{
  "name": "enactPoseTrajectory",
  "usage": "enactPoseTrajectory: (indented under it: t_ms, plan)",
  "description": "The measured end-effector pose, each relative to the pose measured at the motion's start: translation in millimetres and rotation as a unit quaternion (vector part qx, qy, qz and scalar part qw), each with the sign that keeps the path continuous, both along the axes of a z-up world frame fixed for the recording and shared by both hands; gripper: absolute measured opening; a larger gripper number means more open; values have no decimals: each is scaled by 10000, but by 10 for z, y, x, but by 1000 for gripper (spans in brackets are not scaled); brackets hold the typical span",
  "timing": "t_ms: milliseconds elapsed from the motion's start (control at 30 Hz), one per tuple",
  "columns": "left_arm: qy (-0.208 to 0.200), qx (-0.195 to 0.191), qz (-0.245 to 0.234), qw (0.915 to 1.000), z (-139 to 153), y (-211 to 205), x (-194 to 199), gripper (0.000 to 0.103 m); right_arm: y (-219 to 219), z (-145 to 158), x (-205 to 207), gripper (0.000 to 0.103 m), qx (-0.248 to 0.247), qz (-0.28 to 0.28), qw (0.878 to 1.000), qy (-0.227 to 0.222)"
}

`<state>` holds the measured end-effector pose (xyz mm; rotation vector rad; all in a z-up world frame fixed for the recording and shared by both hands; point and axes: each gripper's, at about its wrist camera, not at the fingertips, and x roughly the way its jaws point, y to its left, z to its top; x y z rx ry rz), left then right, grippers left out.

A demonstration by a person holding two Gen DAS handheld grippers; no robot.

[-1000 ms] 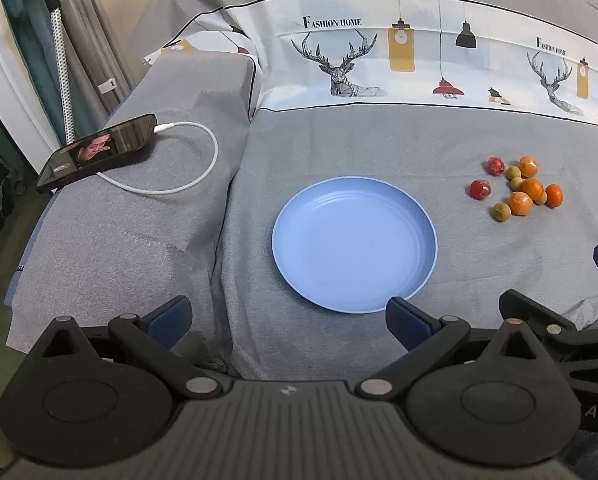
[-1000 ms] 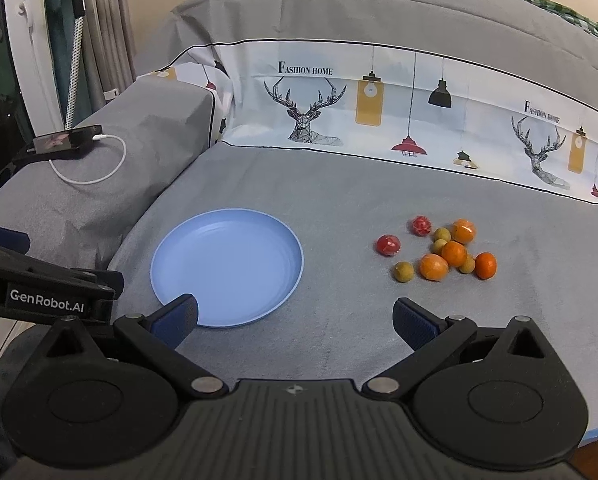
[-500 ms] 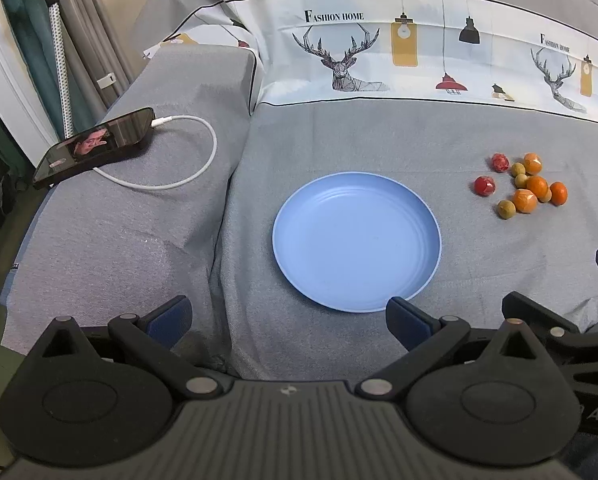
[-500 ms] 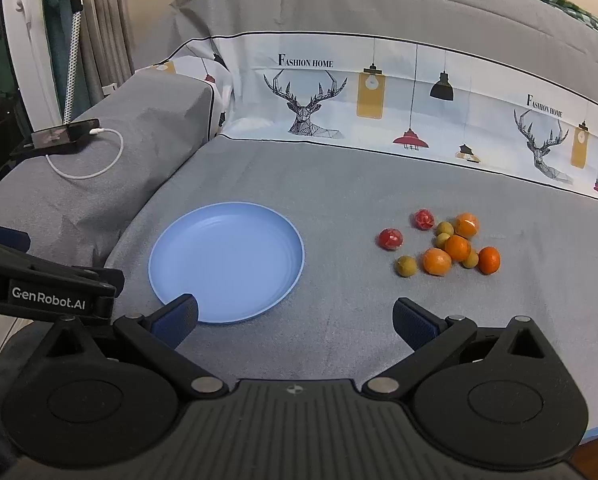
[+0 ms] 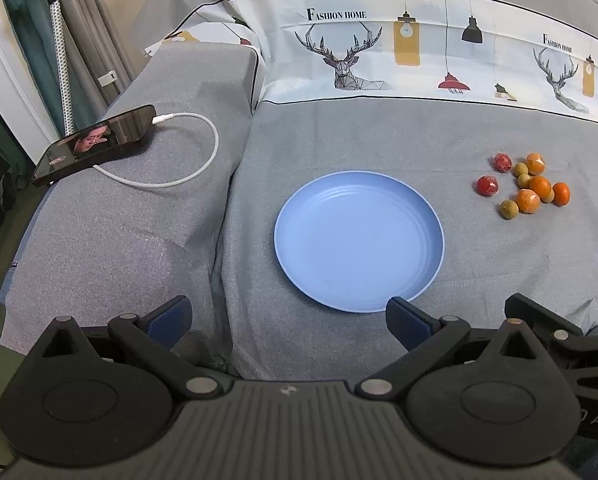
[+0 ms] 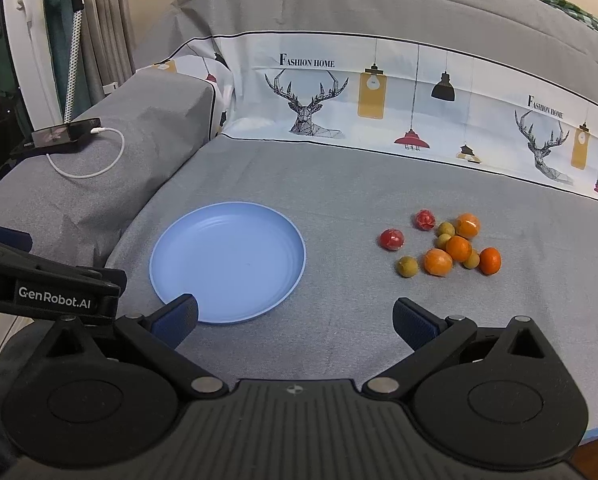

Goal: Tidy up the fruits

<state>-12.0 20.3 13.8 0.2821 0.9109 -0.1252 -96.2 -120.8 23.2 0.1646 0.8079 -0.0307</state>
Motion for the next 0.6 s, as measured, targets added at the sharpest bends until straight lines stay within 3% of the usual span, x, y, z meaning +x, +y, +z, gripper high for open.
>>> enactPoseTrajectory:
  t_ms: [600]
  plan:
    - [-48,-136,-89,9999,68,59,-31,103,53,134,-63,102,-189,79,9998,-45]
